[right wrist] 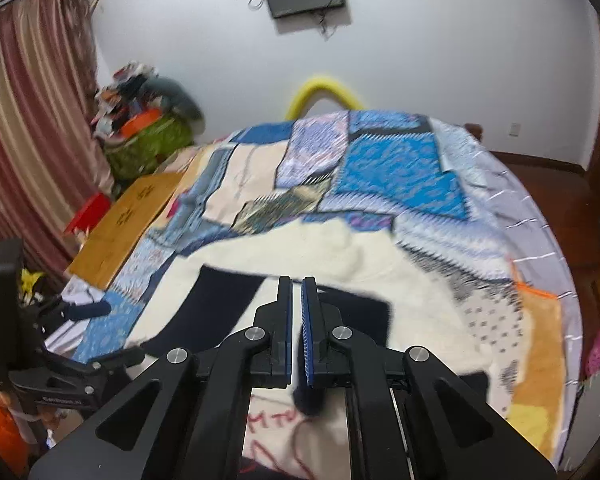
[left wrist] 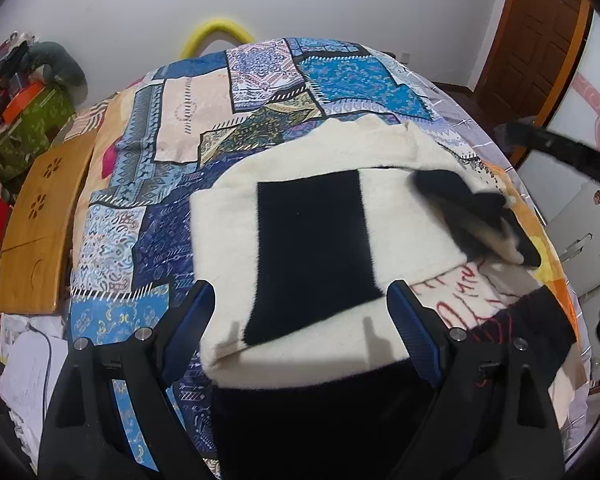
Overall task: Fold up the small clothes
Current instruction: 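Lay the sleeve onto the sweater body and open the right gripper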
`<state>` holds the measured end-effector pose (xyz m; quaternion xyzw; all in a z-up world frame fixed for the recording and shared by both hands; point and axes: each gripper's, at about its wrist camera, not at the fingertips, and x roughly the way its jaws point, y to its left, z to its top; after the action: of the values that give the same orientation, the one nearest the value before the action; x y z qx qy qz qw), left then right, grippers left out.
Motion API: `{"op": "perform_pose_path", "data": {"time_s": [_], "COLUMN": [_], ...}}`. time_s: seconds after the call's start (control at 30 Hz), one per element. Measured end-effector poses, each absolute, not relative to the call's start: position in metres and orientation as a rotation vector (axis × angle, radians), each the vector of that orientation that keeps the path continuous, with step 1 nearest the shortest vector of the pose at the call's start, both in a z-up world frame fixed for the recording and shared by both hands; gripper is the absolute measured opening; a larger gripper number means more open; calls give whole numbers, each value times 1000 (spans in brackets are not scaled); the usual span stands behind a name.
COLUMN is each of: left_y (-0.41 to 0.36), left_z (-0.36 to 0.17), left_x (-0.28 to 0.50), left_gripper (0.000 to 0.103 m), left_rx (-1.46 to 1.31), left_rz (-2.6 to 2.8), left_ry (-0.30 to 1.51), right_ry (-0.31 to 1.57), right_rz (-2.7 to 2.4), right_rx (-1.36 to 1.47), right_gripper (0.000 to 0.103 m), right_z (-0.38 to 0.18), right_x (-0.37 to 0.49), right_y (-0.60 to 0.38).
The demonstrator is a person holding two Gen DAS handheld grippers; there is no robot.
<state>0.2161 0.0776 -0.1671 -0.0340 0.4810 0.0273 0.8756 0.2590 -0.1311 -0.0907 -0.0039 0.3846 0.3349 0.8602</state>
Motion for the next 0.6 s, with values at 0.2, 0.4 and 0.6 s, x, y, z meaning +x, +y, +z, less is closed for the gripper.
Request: {"op": "perform_pose_path", "data": {"time_s": [0.2, 0.4, 0.6], "left_y": [83, 70, 36], "left_z": [-168, -161, -151], "left_x": [213, 219, 236], "left_gripper": [88, 88, 88], "left_rx": [-77, -75, -29], "left_rz": [67, 37, -14], "left_ry": [1018, 1007, 994], "right_ry": [834, 837, 829], "right_rz": [749, 719, 629], "right_rx": [-14, 22, 16], "right_gripper": [4, 17, 36], "right_z": [-99, -91, -91], "right_x": [248, 245, 248], "right_y": [-116, -141, -184]}}
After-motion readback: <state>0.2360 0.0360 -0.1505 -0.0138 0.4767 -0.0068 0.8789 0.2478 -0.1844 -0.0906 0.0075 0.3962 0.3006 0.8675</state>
